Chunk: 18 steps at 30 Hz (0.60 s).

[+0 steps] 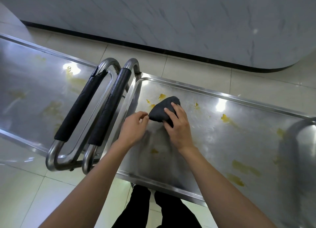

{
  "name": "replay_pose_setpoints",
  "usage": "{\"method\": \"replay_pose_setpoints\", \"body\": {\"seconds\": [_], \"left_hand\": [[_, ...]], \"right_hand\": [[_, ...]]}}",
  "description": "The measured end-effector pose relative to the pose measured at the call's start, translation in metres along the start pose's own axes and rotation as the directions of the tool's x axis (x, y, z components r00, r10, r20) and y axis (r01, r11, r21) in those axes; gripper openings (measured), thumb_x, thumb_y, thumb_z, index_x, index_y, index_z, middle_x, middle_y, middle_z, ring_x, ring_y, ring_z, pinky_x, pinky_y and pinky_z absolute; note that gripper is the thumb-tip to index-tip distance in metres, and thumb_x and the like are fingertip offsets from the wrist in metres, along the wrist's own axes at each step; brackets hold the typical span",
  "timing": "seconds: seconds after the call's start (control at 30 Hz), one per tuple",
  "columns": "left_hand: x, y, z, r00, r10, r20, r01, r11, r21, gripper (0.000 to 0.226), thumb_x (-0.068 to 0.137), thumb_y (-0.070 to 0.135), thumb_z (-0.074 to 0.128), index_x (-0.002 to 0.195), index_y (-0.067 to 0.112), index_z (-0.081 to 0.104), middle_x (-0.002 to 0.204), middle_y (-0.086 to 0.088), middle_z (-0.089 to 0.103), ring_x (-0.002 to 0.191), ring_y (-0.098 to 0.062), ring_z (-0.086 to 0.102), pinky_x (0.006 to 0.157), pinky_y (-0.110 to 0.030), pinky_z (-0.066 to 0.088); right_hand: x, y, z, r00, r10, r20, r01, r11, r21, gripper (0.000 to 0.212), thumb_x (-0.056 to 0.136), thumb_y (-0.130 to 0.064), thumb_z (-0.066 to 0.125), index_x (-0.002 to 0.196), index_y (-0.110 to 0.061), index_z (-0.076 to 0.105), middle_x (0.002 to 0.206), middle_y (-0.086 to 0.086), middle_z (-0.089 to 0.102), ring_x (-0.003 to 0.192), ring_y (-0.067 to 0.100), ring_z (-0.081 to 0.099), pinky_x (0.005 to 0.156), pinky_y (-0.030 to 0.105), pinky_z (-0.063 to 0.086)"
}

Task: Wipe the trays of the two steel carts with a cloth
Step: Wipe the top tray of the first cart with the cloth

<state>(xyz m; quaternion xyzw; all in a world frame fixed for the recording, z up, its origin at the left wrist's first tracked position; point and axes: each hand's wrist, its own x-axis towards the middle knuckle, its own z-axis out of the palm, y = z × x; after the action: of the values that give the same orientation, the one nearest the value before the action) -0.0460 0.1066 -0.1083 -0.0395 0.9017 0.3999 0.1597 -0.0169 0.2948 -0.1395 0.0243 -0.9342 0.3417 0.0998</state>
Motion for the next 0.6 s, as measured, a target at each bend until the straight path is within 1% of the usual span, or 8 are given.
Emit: {"method": "replay_pose_setpoints", "body": {"seconds": [0.07, 0.13, 0.17, 0.23, 0.3, 0.4, 0.5, 0.6], "left_hand": [[-0.001, -0.012, 0.003, 1.000, 0.013, -0.004, -0.012, 0.986, 0.168, 0.032, 0.097, 0.032, 0.055, 0.126, 0.022, 0.065, 0.122, 0.002, 0.067, 0.114, -0.018, 0.059, 0.095, -0.033, 0.046], [-0.002, -0.017, 0.003, 1.000, 0.026, -0.009, -0.023, 0.964, 0.263, 0.040, 0.094, 0.030, 0.056, 0.132, 0.021, 0.062, 0.130, -0.001, 0.064, 0.120, -0.023, 0.056, 0.100, -0.037, 0.045], [-0.004, -0.018, 0.003, 0.999, 0.038, -0.014, -0.032, 0.957, 0.287, 0.041, 0.093, 0.030, 0.056, 0.134, 0.021, 0.060, 0.132, -0.002, 0.063, 0.121, -0.025, 0.056, 0.101, -0.039, 0.046], [-0.006, -0.021, 0.001, 0.998, 0.055, -0.013, -0.048, 0.948, 0.316, 0.043, 0.093, 0.029, 0.054, 0.135, 0.020, 0.059, 0.134, -0.003, 0.062, 0.122, -0.026, 0.055, 0.103, -0.042, 0.045], [-0.007, -0.024, 0.001, 0.998, 0.057, -0.002, -0.053, 0.941, 0.333, 0.042, 0.094, 0.030, 0.053, 0.135, 0.021, 0.059, 0.136, -0.001, 0.061, 0.125, -0.026, 0.053, 0.105, -0.043, 0.044], [-0.005, -0.029, 0.002, 0.998, 0.053, 0.015, -0.055, 0.923, 0.381, 0.041, 0.096, 0.034, 0.051, 0.135, 0.023, 0.059, 0.138, 0.002, 0.058, 0.129, -0.024, 0.047, 0.108, -0.044, 0.040], [0.002, -0.032, 0.005, 0.999, 0.045, 0.030, -0.054, 0.884, 0.465, 0.039, 0.097, 0.037, 0.049, 0.133, 0.025, 0.059, 0.139, 0.003, 0.053, 0.134, -0.022, 0.040, 0.108, -0.045, 0.034], [0.009, -0.035, 0.006, 0.997, 0.035, 0.065, -0.064, 0.846, 0.529, 0.037, 0.097, 0.038, 0.045, 0.130, 0.027, 0.057, 0.140, 0.002, 0.047, 0.139, -0.020, 0.031, 0.108, -0.046, 0.032]], "right_hand": [[0.005, -0.001, 0.015, 0.993, 0.105, 0.048, -0.103, 0.994, -0.028, 0.047, 0.093, -0.022, 0.068, 0.137, -0.011, 0.057, 0.149, 0.012, 0.045, 0.140, 0.031, 0.037, 0.115, 0.048, 0.034], [0.007, -0.006, 0.029, 0.960, 0.255, 0.116, -0.253, 0.967, -0.030, 0.050, 0.099, -0.039, 0.056, 0.143, -0.014, 0.049, 0.155, 0.007, 0.038, 0.144, 0.025, 0.029, 0.120, 0.044, 0.026], [0.006, -0.008, 0.034, 0.942, 0.304, 0.144, -0.303, 0.953, -0.023, 0.052, 0.101, -0.044, 0.048, 0.145, -0.015, 0.046, 0.158, 0.005, 0.034, 0.146, 0.023, 0.025, 0.121, 0.043, 0.023], [0.005, -0.009, 0.037, 0.933, 0.314, 0.178, -0.313, 0.949, -0.037, 0.048, 0.104, -0.042, 0.038, 0.146, -0.020, 0.047, 0.160, 0.003, 0.031, 0.148, 0.021, 0.022, 0.120, 0.045, 0.023], [0.004, -0.005, 0.033, 0.948, 0.251, 0.197, -0.215, 0.958, -0.188, 0.044, 0.102, -0.038, 0.040, 0.144, -0.027, 0.049, 0.160, 0.001, 0.032, 0.146, 0.021, 0.025, 0.113, 0.049, 0.026], [0.012, 0.010, 0.025, 0.945, 0.075, 0.320, 0.072, 0.902, -0.425, 0.050, 0.098, -0.043, 0.047, 0.147, -0.034, 0.043, 0.163, 0.003, 0.025, 0.151, 0.024, 0.015, 0.113, 0.052, 0.012], [0.023, 0.025, 0.029, 0.860, -0.034, 0.509, 0.283, 0.862, -0.421, 0.054, 0.101, -0.046, 0.043, 0.153, -0.035, 0.032, 0.167, 0.002, 0.013, 0.154, 0.027, -0.002, 0.120, 0.057, -0.001], [0.025, 0.034, 0.040, 0.861, -0.080, 0.502, 0.331, 0.837, -0.435, 0.055, 0.103, -0.046, 0.042, 0.155, -0.033, 0.031, 0.166, 0.002, 0.014, 0.154, 0.028, 0.001, 0.120, 0.059, 0.003]]}}
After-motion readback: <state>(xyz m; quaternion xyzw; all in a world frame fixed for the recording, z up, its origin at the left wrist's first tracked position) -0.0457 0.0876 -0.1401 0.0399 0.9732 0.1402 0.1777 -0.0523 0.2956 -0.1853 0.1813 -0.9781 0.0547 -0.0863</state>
